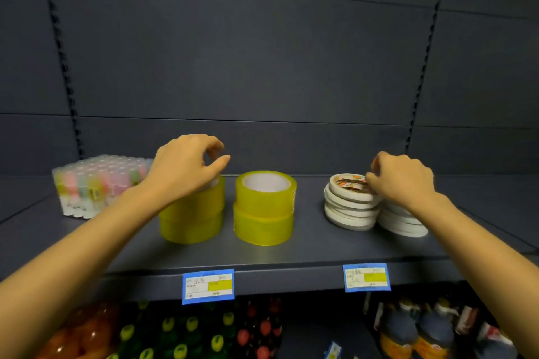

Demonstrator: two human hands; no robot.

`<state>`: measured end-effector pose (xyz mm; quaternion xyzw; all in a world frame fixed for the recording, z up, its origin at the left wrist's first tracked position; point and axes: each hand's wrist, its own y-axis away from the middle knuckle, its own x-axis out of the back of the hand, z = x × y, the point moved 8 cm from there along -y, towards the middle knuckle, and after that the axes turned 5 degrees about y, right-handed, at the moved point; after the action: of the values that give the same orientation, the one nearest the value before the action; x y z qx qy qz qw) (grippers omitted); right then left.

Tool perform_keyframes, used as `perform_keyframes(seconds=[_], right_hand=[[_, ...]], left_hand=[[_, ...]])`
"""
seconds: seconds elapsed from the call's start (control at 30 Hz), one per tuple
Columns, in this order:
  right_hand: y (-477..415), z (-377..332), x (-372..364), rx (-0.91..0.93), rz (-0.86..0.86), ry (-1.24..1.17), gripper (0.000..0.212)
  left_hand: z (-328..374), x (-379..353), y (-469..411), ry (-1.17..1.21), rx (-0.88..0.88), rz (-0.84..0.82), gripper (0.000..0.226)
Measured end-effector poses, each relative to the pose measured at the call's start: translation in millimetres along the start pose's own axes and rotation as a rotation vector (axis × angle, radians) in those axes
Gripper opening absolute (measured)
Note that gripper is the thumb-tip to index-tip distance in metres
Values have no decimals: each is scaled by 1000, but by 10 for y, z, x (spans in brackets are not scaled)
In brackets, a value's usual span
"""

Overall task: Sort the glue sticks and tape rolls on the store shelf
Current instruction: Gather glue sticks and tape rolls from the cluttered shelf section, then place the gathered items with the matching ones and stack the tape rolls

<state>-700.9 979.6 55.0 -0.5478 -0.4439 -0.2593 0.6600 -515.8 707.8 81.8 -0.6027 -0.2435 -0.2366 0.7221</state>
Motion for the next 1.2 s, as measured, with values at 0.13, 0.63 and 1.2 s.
perform_keyframes(seconds=[0.13, 0.63, 1.2], right_hand=[[-10, -501, 182, 176, 38, -164, 32], [1434, -4164, 911, 1061, 57, -620, 21], [2983, -7185, 1477, 1209, -104, -712, 20]], left_hand=[[-180, 188, 115, -83, 73, -3, 26], [-1721, 2058, 1889, -538, 495, -46, 30], [-3643, 3871, 3202, -664, 655, -79, 32]])
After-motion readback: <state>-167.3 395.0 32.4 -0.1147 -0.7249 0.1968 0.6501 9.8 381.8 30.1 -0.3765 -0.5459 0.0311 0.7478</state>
